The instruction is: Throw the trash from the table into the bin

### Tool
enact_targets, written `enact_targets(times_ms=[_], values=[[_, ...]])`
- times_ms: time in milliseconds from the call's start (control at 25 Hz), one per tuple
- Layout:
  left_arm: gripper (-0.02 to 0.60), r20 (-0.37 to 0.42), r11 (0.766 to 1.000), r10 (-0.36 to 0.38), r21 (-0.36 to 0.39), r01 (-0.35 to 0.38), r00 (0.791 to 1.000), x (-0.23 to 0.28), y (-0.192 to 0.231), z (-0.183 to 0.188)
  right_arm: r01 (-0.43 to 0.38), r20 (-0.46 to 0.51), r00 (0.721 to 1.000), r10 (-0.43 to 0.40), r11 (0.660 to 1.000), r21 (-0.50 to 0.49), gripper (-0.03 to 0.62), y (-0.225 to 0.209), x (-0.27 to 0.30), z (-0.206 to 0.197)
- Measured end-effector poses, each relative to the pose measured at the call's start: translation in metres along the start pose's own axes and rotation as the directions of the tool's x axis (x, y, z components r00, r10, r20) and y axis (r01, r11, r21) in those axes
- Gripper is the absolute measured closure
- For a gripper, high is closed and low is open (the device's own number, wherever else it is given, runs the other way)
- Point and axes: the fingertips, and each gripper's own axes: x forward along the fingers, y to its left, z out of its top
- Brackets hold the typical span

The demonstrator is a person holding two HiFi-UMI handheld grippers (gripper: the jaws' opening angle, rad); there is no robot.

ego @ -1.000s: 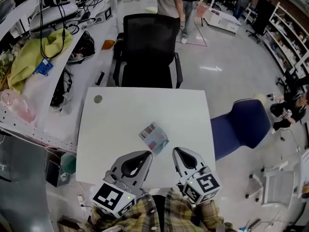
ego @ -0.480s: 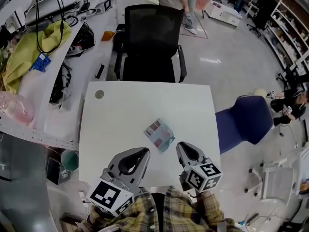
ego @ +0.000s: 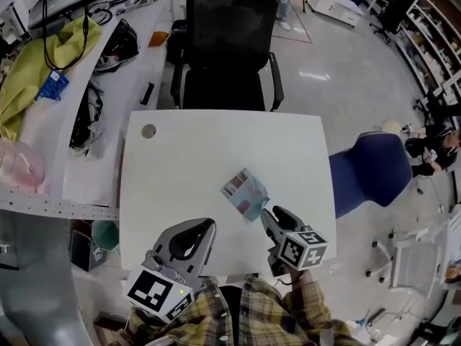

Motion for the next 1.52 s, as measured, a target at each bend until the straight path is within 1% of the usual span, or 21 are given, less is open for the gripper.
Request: enact_targets(times_ms=[160,400,680,960,1000,1040,1120,1240,1280,1360,1520], values=[[0.574,-0.012,1.000,0.019,0.013,-0.019,1.000,-0.007,0.018,-0.002,0.034,-0.030,0.999,-0.032,0.996,0.077,0.427,-0.012,0.020,-0.020],[0.574,-0.019,0.999,0.032,0.028,-0.032,0.999,-0.016,0.035,-0.002,0.130,-0.093,0.989,-0.117,0.979,0.157,0.411,-0.039,0.044,-0.053],[0.574,-0.021,0.998,0.051,0.024,-0.051,0.998,-0.024,0.048,-0.003,0.166,-0.154,0.979,-0.130,0.954,0.248,0.408,-0.050,0.062,-0.078],[0.574,0.002,0.999,0.042,0.015,-0.042,0.999,-0.025,0.052,0.001,0.172,-0.220,0.968,-0.119,0.955,0.242,0.410,-0.048,0.072,-0.089],[0.574,0.002,0.999,0.039,0.014,-0.039,0.999,-0.025,0.052,0.001,0.174,-0.228,0.966,-0.120,0.956,0.236,0.415,-0.047,0.072,-0.090],[0.574,0.002,0.999,0.038,0.013,-0.038,0.999,-0.025,0.052,0.001,0.178,-0.237,0.964,-0.123,0.957,0.227,0.434,-0.047,0.073,-0.091],[0.572,0.003,0.999,0.038,0.011,-0.038,0.999,-0.025,0.053,0.001,0.182,-0.244,0.961,-0.128,0.961,0.210,0.510,-0.046,0.073,-0.091],[0.572,0.010,0.999,0.042,0.011,-0.042,0.999,-0.027,0.054,0.003,0.171,-0.232,0.965,-0.122,0.964,0.204,0.547,-0.044,0.071,-0.087],[0.574,0.011,0.999,0.044,0.011,-0.045,0.999,-0.028,0.055,0.002,0.166,-0.225,0.967,-0.118,0.963,0.210,0.571,-0.043,0.071,-0.086],[0.574,0.010,0.999,0.048,0.012,-0.048,0.999,-0.029,0.056,0.002,0.154,-0.209,0.972,-0.107,0.962,0.225,0.589,-0.041,0.070,-0.082],[0.574,0.015,0.999,0.052,0.013,-0.053,0.999,-0.029,0.055,0.002,0.130,-0.182,0.979,-0.089,0.966,0.225,0.594,-0.037,0.067,-0.074]])
